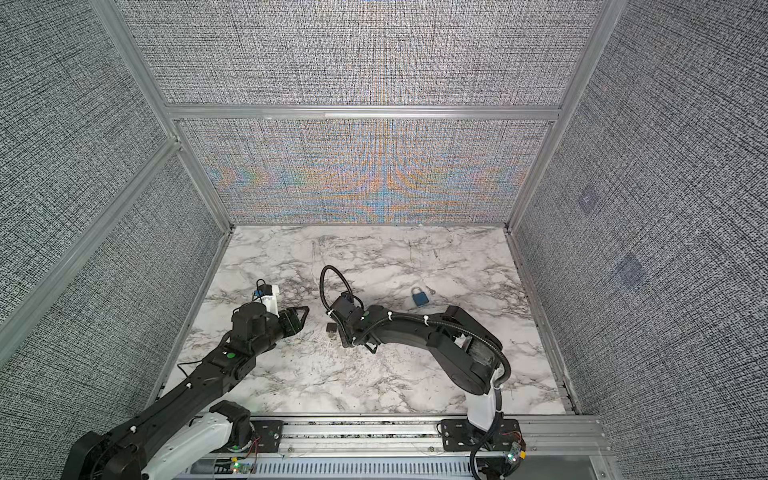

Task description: Lock with the key

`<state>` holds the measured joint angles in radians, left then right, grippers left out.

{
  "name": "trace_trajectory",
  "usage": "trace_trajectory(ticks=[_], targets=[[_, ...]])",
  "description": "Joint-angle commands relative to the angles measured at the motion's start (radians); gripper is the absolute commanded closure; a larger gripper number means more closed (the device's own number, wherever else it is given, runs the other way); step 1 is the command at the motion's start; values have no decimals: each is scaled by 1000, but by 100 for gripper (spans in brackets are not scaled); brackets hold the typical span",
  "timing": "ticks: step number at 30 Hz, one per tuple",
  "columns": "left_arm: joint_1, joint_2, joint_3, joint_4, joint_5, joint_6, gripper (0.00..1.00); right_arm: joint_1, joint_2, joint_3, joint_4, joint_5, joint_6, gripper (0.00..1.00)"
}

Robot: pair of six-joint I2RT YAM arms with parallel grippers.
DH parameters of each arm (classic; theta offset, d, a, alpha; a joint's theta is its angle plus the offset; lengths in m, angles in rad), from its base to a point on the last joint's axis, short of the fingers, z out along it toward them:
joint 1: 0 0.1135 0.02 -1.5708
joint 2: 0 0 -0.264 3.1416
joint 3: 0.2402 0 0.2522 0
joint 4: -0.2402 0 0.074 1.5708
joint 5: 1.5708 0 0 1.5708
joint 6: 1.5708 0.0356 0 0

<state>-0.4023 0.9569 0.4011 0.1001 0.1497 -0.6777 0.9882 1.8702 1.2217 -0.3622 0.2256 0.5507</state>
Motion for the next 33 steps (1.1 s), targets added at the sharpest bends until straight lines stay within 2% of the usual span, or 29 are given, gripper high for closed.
trace_trajectory(ticks=[1, 6, 11, 16, 22, 33], targets=[[2, 49, 17, -11, 71, 33, 50, 0, -35, -8, -18, -4, -9, 73], [2, 145, 24, 87, 190, 37, 52, 0, -90, -26, -32, -15, -22, 73], [3, 315, 102, 131, 414, 90, 52, 4, -140, -39, -39, -38, -31, 73], [-1, 457, 139, 239, 548, 53, 54, 11, -170, -44, -56, -40, -34, 73], [-9, 468, 146, 322, 612, 35, 54, 16, -186, -42, -61, -37, -31, 73], [-57, 564, 191, 311, 669, 51, 55, 21, -209, -43, -68, -40, -32, 73]])
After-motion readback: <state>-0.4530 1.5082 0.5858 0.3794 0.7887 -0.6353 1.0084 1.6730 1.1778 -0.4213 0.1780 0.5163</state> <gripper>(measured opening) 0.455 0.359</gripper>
